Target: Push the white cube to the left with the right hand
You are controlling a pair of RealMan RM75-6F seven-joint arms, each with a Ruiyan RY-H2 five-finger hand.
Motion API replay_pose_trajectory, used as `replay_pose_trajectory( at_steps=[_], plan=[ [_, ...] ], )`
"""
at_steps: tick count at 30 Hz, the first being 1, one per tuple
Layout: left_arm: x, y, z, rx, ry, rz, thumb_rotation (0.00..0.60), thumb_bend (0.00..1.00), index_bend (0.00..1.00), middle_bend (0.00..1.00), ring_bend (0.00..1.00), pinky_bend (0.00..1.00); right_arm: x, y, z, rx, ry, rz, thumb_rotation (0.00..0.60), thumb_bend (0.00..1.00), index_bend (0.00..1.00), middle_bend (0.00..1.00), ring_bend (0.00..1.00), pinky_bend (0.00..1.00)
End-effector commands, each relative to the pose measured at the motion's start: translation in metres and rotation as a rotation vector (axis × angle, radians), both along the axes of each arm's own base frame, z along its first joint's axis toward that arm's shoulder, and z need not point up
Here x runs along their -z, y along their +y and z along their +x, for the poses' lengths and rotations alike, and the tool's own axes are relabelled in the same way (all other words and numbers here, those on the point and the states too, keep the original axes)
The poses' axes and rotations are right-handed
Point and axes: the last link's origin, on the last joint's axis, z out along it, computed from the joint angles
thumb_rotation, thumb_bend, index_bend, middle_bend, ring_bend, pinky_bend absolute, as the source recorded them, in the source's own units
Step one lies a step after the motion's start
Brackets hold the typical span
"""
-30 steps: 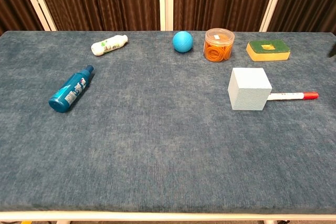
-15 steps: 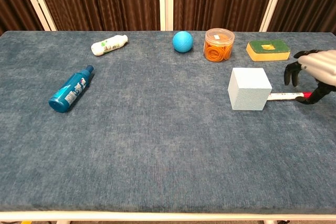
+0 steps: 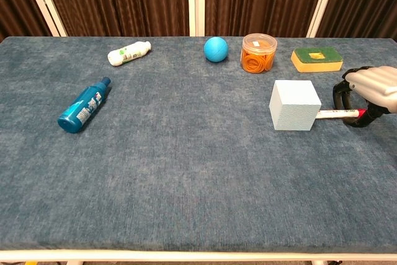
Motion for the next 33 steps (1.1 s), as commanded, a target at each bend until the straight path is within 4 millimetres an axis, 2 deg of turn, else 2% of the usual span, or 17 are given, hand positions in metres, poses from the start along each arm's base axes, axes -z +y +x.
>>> replay_pose_trajectory(
  at_steps=[1, 5, 10, 13, 20, 26, 33],
  plan=[
    [0.000, 0.000, 0.000, 0.000, 0.000, 0.000, 0.600, 0.14, 0.22, 0.16, 0.10, 0.13, 0.001, 0.000, 0.001, -0.002, 0.000, 0.002, 0.600, 0.28, 0.51, 0.50, 0.11, 0.11],
    [0.000, 0.000, -0.001, -0.001, 0.000, 0.002, 0.600, 0.14, 0.22, 0.16, 0.10, 0.13, 0.003, -0.002, 0.002, -0.005, 0.002, 0.005, 0.600, 0.30, 0.52, 0.52, 0.11, 0.12],
    [0.000, -0.001, -0.002, -0.002, -0.001, 0.005, 0.600, 0.14, 0.22, 0.16, 0.10, 0.13, 0.001, -0.002, 0.001, -0.009, 0.000, 0.002, 0.600, 0.39, 0.61, 0.57, 0.16, 0.14],
    [-0.001, -0.001, -0.002, -0.002, -0.001, 0.008, 0.600, 0.14, 0.22, 0.16, 0.10, 0.13, -0.009, -0.002, -0.002, -0.010, -0.005, -0.009, 0.600, 0.44, 0.66, 0.59, 0.19, 0.15],
    [0.000, 0.001, 0.002, 0.011, 0.002, 0.004, 0.600, 0.14, 0.22, 0.16, 0.10, 0.13, -0.032, -0.001, -0.006, 0.006, -0.018, -0.019, 0.600, 0.45, 0.69, 0.60, 0.20, 0.15],
    [-0.001, 0.001, 0.001, 0.012, 0.001, 0.006, 0.600, 0.14, 0.22, 0.16, 0.10, 0.13, -0.020, -0.009, 0.015, -0.012, -0.032, 0.022, 0.600, 0.45, 0.69, 0.61, 0.20, 0.15],
    [-0.001, -0.001, -0.001, 0.006, -0.008, 0.010, 0.600, 0.14, 0.22, 0.16, 0.10, 0.13, 0.011, -0.019, 0.066, -0.072, -0.063, 0.084, 0.600, 0.45, 0.71, 0.62, 0.21, 0.15]
  ],
)
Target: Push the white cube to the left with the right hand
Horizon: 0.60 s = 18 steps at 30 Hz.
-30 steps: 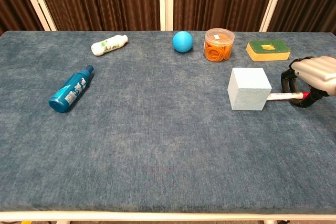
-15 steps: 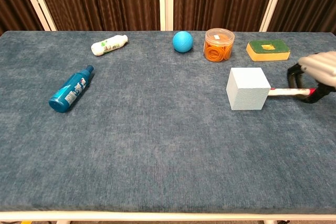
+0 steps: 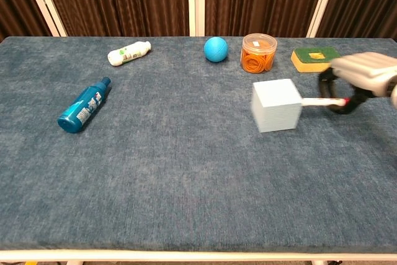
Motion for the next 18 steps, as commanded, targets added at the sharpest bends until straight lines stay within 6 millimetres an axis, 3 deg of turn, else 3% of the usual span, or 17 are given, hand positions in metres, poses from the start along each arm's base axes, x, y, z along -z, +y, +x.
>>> replay_pose_trajectory(
  at_steps=[1, 9, 18],
  plan=[
    [0.000, -0.001, -0.001, -0.003, -0.001, 0.000, 0.600, 0.14, 0.22, 0.16, 0.10, 0.13, 0.017, -0.004, 0.029, -0.037, -0.015, 0.033, 0.600, 0.45, 0.71, 0.62, 0.21, 0.15],
    [-0.001, -0.002, -0.003, -0.005, -0.002, 0.004, 0.600, 0.14, 0.22, 0.16, 0.10, 0.13, 0.044, -0.008, 0.076, -0.106, -0.009, 0.082, 0.600, 0.45, 0.72, 0.62, 0.21, 0.16],
    [0.001, -0.002, -0.001, 0.001, -0.001, -0.007, 0.600, 0.14, 0.22, 0.16, 0.10, 0.13, 0.032, 0.001, 0.067, -0.091, 0.018, 0.092, 0.600, 0.45, 0.72, 0.62, 0.21, 0.16]
  ],
)
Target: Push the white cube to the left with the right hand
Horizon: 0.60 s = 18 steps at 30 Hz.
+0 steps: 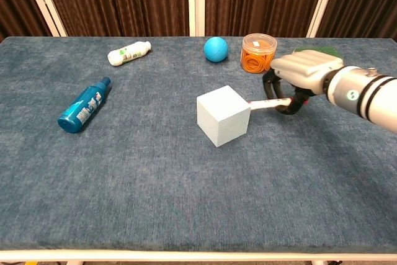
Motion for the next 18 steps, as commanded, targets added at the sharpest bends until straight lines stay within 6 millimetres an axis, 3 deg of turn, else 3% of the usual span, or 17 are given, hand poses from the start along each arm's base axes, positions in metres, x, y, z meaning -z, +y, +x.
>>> replay_pose_trajectory(
  at_steps=[1, 10, 18],
  plan=[
    [0.000, 0.001, 0.001, 0.004, 0.000, -0.001, 0.600, 0.14, 0.22, 0.16, 0.10, 0.13, -0.002, 0.002, -0.003, 0.008, 0.007, 0.007, 0.600, 0.45, 0.72, 0.62, 0.21, 0.16],
    [0.000, -0.001, 0.000, -0.002, -0.004, 0.002, 0.600, 0.14, 0.22, 0.16, 0.10, 0.13, 0.008, 0.009, 0.013, -0.015, -0.015, 0.050, 0.600, 0.45, 0.72, 0.62, 0.21, 0.16],
    [-0.001, -0.001, 0.000, 0.000, -0.004, 0.006, 0.600, 0.14, 0.22, 0.16, 0.10, 0.13, 0.032, 0.016, 0.055, -0.074, -0.046, 0.108, 0.600, 0.45, 0.72, 0.63, 0.21, 0.16]
  ],
)
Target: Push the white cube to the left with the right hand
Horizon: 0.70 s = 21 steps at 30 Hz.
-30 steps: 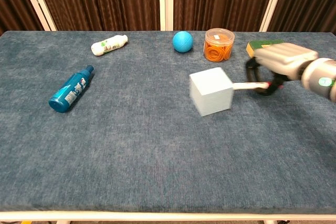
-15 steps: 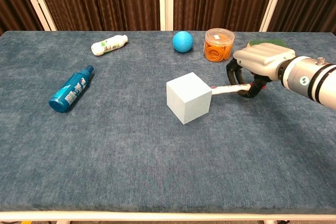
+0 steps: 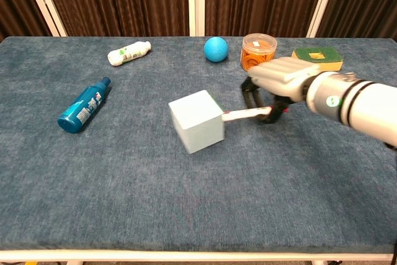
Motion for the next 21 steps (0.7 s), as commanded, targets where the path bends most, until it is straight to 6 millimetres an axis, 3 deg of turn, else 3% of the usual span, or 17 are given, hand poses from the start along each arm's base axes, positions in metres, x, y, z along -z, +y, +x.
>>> replay_pose_trajectory(
  at_steps=[1, 6, 12, 17, 21],
  plan=[
    [0.000, 0.000, 0.000, 0.000, 0.000, 0.000, 0.600, 0.14, 0.22, 0.16, 0.10, 0.13, 0.011, 0.003, 0.019, -0.024, -0.013, 0.019, 0.600, 0.45, 0.72, 0.63, 0.22, 0.16],
    [0.000, -0.001, -0.001, -0.002, 0.000, -0.002, 0.600, 0.14, 0.22, 0.16, 0.10, 0.13, 0.031, 0.006, 0.050, -0.051, -0.029, 0.040, 0.600, 0.45, 0.73, 0.63, 0.23, 0.16],
    [0.000, 0.000, -0.002, -0.003, 0.001, -0.003, 0.600, 0.14, 0.22, 0.16, 0.10, 0.13, 0.046, 0.010, 0.071, -0.056, -0.041, 0.059, 0.600, 0.45, 0.73, 0.63, 0.23, 0.15],
    [0.001, 0.002, -0.002, 0.000, -0.002, -0.005, 0.600, 0.14, 0.22, 0.16, 0.10, 0.13, 0.033, 0.007, 0.060, -0.037, -0.035, 0.026, 0.600, 0.45, 0.73, 0.63, 0.23, 0.15],
    [0.003, 0.005, 0.000, 0.012, -0.003, -0.012, 0.600, 0.14, 0.22, 0.16, 0.10, 0.13, 0.009, 0.001, 0.031, 0.001, 0.006, -0.024, 0.600, 0.44, 0.72, 0.63, 0.23, 0.15]
  ],
)
